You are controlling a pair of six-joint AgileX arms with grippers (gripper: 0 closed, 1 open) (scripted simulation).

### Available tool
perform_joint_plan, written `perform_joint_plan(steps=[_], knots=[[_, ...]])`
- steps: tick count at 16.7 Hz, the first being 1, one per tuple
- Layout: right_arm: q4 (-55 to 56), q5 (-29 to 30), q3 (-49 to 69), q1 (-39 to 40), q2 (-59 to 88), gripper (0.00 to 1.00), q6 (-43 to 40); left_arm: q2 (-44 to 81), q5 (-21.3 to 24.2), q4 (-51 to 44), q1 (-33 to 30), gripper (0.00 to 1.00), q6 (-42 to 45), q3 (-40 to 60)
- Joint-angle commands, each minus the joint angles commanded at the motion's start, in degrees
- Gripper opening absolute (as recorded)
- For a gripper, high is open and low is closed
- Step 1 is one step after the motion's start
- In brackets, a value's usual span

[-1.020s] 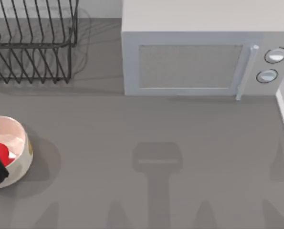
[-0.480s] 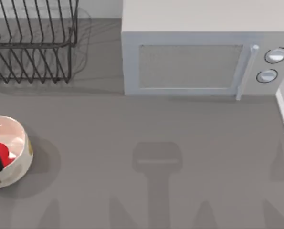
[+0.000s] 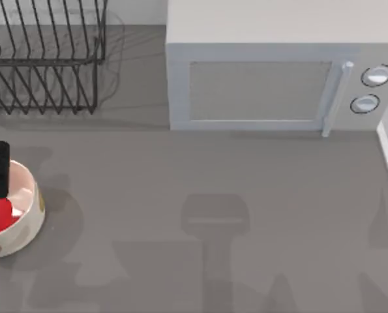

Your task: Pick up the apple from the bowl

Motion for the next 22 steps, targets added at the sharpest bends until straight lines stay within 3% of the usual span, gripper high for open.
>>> perform_joint_plan(steps=[5,10,17,22], knots=[[0.00,0.00,0.00,0.00,0.00,1.00,0.00,24.69,0.00,-14.53,0.64,1.00,0.94,16.52],[0.00,0.00,0.00,0.00,0.00,1.00,0.00,35.70,0.00,-21.72,0.95,1.00,1.40,24.63],[0.00,0.00,0.00,0.00,0.00,1.00,0.00,36.39,0.01,-20.94,0.69,1.00,1.41,24.15],[0.00,0.00,0.00,0.00,0.00,1.00,0.00,41.27,0.02,-9.94,0.88,1.00,1.56,18.33]])
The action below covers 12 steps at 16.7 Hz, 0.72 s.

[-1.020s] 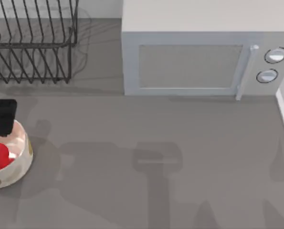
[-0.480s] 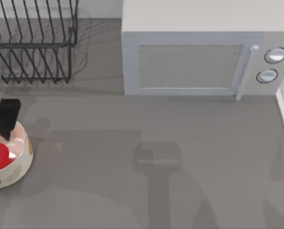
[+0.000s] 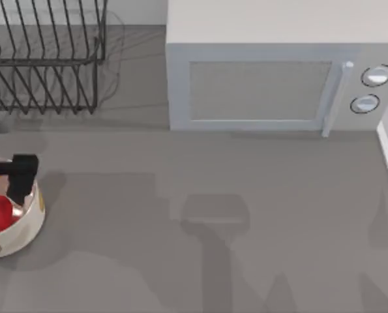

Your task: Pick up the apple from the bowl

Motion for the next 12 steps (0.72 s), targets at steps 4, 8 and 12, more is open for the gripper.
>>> perform_joint_plan(steps=[4,8,12], knots=[[0.00,0.00,0.00,0.00,0.00,1.00,0.00,4.60,0.02,10.54,0.19,1.00,0.15,-5.56],[0.00,0.00,0.00,0.00,0.00,1.00,0.00,6.07,0.02,13.17,0.24,1.00,0.19,-7.33],[0.00,0.00,0.00,0.00,0.00,1.00,0.00,6.07,0.02,13.17,0.24,0.85,0.19,-7.33]])
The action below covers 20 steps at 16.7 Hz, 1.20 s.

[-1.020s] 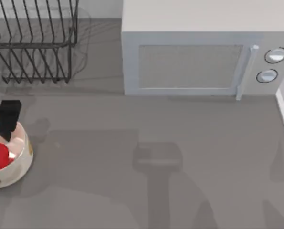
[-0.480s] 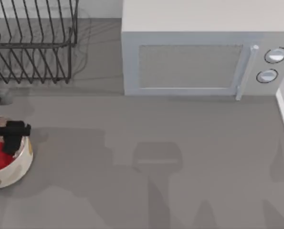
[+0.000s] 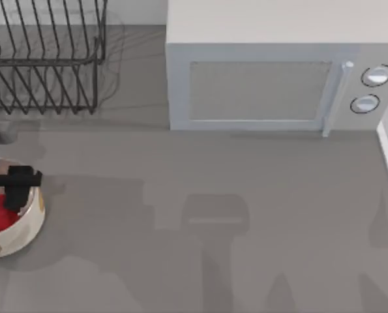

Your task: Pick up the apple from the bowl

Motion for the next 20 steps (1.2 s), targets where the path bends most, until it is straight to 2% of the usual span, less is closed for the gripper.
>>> perform_joint_plan(steps=[11,19,20], knots=[[0.00,0.00,0.00,0.00,0.00,1.00,0.00,0.00,0.00,0.00,0.00,0.02,0.00,0.00],[0.00,0.00,0.00,0.00,0.00,1.00,0.00,0.00,0.00,0.00,0.00,0.00,0.00,0.00],[0.00,0.00,0.00,0.00,0.00,1.00,0.00,-7.30,0.48,-3.56,-0.17,0.00,-0.11,1.04]])
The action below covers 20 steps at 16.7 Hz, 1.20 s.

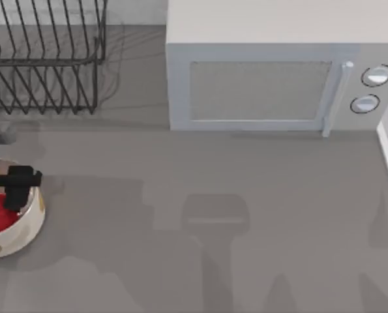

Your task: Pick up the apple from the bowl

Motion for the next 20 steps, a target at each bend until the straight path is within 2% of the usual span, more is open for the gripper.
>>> perform_joint_plan(steps=[5,15,20], knots=[[0.00,0.00,0.00,0.00,0.00,1.00,0.00,0.70,0.00,-6.51,-0.07,0.00,-0.06,6.50],[0.00,0.00,0.00,0.00,0.00,1.00,0.00,-0.40,-0.05,-49.47,-0.55,0.00,-0.55,47.63],[0.00,0.00,0.00,0.00,0.00,1.00,0.00,-1.92,-0.07,-58.67,-0.71,0.00,-0.74,56.73]])
